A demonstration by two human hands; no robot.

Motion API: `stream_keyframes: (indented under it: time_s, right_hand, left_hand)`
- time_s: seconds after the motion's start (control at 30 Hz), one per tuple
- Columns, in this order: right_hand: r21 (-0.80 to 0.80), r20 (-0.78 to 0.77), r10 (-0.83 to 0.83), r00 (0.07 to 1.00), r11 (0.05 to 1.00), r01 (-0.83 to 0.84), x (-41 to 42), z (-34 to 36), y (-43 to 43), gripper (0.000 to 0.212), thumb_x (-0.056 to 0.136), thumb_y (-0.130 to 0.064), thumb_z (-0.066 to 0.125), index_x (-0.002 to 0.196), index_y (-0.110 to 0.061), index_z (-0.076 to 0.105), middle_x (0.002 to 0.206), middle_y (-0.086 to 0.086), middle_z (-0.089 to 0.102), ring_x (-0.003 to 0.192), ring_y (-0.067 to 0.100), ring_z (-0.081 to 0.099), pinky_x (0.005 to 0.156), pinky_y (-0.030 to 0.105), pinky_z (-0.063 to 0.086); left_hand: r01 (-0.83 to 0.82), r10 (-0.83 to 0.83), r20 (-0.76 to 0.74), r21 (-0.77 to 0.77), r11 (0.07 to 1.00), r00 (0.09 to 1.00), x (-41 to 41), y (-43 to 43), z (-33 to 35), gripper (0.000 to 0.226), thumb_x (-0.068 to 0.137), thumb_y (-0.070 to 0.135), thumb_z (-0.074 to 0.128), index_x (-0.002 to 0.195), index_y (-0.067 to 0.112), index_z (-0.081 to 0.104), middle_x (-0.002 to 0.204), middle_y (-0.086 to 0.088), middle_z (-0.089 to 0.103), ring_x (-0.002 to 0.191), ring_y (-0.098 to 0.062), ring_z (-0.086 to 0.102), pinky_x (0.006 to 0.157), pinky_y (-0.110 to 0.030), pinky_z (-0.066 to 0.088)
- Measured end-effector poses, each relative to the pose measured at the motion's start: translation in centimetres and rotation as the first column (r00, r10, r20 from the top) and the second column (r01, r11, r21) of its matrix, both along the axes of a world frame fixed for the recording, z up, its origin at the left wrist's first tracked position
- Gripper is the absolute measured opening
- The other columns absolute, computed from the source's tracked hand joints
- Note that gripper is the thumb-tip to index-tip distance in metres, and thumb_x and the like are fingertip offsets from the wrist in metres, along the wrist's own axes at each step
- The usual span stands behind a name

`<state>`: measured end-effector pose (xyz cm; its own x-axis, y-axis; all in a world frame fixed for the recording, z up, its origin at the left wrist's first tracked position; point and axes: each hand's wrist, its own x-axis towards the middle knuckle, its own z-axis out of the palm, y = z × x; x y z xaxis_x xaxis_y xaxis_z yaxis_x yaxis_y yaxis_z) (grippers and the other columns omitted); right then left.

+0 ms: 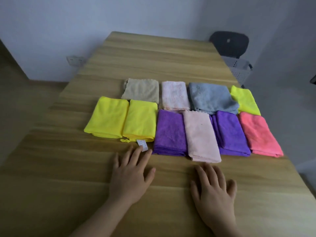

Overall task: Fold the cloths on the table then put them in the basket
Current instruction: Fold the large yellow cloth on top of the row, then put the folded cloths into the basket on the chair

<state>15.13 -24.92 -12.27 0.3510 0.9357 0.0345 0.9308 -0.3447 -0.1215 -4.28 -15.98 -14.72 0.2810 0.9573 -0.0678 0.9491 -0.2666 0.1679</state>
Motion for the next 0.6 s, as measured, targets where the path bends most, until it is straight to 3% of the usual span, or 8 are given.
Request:
stream_keyframes:
  time_s: [0.1,0.2,0.27,0.33,0.4,0.47,0.53,0.6]
  right_hand:
    - [-0.094,0.003,0.014,1.000,0.995,-0.014,-0.4,1.1,-0.2,0.056,0.080,-0.047,0.034,0.104,-0.015,0.073,0.114,0.011,0.068,0.104,0.034,0.064,0.078,0.069,0.042]
    - [-0.217,-0.046,-0.014,0.999,0.976,0.003,-0.8,1.8,-0.7,0.070,0.095,-0.052,0.014,0.099,-0.017,0.075,0.109,0.009,0.070,0.097,0.032,0.068,0.071,0.067,0.044]
    - [-0.252,-0.081,-0.005,0.997,0.968,-0.015,-1.3,1.9,-1.4,0.061,0.090,-0.051,0.025,0.095,-0.020,0.077,0.104,0.006,0.072,0.092,0.028,0.070,0.066,0.066,0.047]
    - [-0.267,-0.129,0.000,0.992,0.963,-0.034,-1.2,2.2,-1.6,0.059,0.089,-0.051,0.025,0.091,-0.023,0.077,0.101,0.003,0.073,0.088,0.024,0.071,0.065,0.063,0.048]
    - [-0.234,-0.129,0.025,0.991,0.971,-0.055,-0.3,2.7,-1.5,0.049,0.079,-0.052,0.036,0.088,-0.026,0.078,0.098,0.000,0.074,0.086,0.019,0.072,0.065,0.057,0.051]
    - [-0.175,-0.111,0.109,0.988,0.976,-0.127,1.3,3.2,-1.6,0.039,0.064,-0.049,0.050,0.084,-0.030,0.077,0.094,-0.005,0.074,0.083,0.013,0.071,0.066,0.047,0.054]
    - [-0.088,-0.065,0.188,0.980,0.977,-0.193,3.4,3.1,-1.4,0.032,0.049,-0.050,0.075,0.075,-0.032,0.075,0.084,-0.010,0.072,0.073,0.009,0.070,0.065,0.030,0.054]
    - [-0.003,-0.060,0.187,0.981,0.982,-0.187,5.8,3.1,-0.7,0.031,0.041,-0.044,0.086,0.062,-0.029,0.069,0.067,-0.013,0.065,0.059,0.010,0.064,0.055,0.017,0.046]
  left_hand:
    - [0.032,-0.035,-0.080,-0.047,0.998,0.996,0.0,-0.3,1.3,0.062,0.088,0.063,0.013,0.147,0.043,0.012,0.157,0.008,0.016,0.145,-0.018,0.010,0.112,-0.053,0.002]
    - [0.069,-0.072,-0.072,-0.053,0.996,0.995,-0.1,-0.7,3.1,0.060,0.086,0.055,0.025,0.126,0.027,0.060,0.130,-0.004,0.059,0.120,-0.029,0.055,0.093,-0.061,0.042]
    - [0.078,-0.079,-0.095,-0.021,0.997,0.992,-0.1,-1.1,3.4,0.061,0.091,0.055,0.022,0.111,0.022,0.070,0.115,-0.007,0.068,0.104,-0.032,0.065,0.078,-0.061,0.048]
    - [0.057,-0.054,-0.072,0.041,0.998,0.996,0.6,-0.8,3.9,0.039,0.080,0.048,0.057,0.099,0.020,0.074,0.102,-0.009,0.071,0.088,-0.034,0.069,0.066,-0.058,0.051]
    - [0.029,-0.030,0.006,0.041,0.999,1.000,2.0,-0.1,5.0,0.041,0.049,0.024,0.087,0.086,0.015,0.074,0.089,-0.012,0.069,0.072,-0.035,0.066,0.060,-0.048,0.053]
    - [0.001,-0.008,0.096,0.078,0.997,0.995,3.8,0.7,6.6,0.043,0.040,0.009,0.088,0.079,0.012,0.070,0.082,-0.015,0.064,0.067,-0.035,0.062,0.060,-0.042,0.052]
    - [0.021,-0.049,0.151,0.185,0.983,0.987,6.3,1.5,7.9,0.042,0.040,0.004,0.086,0.078,0.011,0.069,0.080,-0.015,0.063,0.066,-0.036,0.061,0.058,-0.043,0.052]
    - [0.092,-0.142,0.186,0.252,0.963,0.972,9.6,2.2,8.7,0.042,0.042,0.002,0.086,0.080,0.011,0.070,0.083,-0.014,0.064,0.069,-0.035,0.064,0.056,-0.041,0.053]
